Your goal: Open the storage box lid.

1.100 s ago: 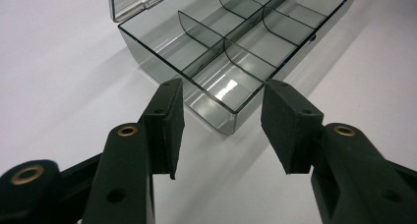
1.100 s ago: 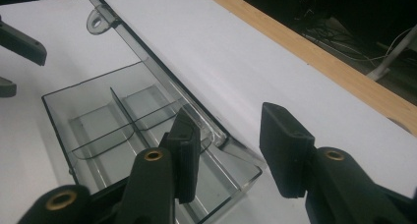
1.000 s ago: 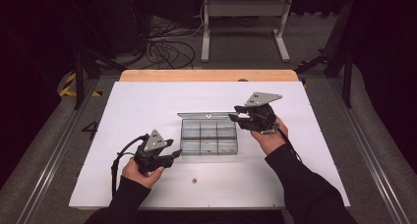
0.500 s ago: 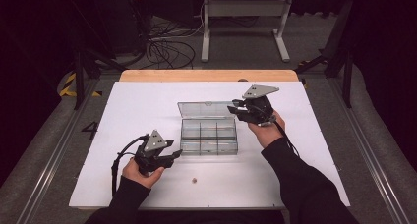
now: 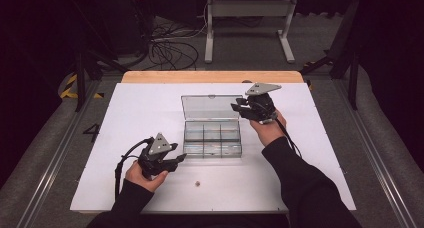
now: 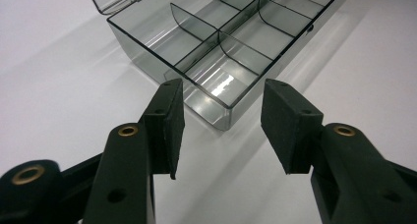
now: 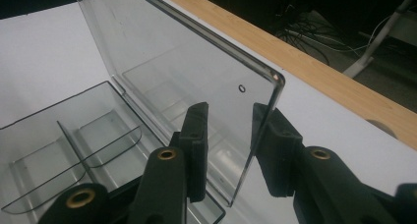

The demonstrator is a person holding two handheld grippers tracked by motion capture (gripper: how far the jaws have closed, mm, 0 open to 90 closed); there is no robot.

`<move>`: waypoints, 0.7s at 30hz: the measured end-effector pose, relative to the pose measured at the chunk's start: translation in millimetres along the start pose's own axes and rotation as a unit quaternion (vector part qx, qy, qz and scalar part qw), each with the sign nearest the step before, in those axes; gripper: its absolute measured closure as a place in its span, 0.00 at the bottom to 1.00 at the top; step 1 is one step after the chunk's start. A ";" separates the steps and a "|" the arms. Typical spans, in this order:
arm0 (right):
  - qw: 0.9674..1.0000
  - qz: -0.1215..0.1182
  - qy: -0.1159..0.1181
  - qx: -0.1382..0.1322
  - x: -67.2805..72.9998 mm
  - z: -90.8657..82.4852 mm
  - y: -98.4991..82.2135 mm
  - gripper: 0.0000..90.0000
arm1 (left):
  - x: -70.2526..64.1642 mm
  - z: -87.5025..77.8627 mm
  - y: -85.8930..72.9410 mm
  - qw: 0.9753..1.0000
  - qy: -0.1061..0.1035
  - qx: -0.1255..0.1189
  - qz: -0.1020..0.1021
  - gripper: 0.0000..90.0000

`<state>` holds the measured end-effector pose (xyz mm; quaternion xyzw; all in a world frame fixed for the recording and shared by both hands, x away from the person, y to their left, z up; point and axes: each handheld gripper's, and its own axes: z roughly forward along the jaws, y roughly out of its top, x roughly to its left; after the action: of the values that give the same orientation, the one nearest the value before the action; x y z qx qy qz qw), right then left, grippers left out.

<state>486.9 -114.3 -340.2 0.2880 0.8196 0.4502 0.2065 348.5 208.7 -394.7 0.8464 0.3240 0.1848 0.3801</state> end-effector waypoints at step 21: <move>1.000 0.019 -0.016 -0.001 -11.4 17.5 1.8 0.70 | -2.3 13.4 -1.5 0.999 0.005 0.039 0.015 0.62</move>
<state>506.4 -110.1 -346.6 0.3108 0.8101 0.4500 0.2112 353.8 200.9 -404.6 0.8643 0.3202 0.1815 0.3428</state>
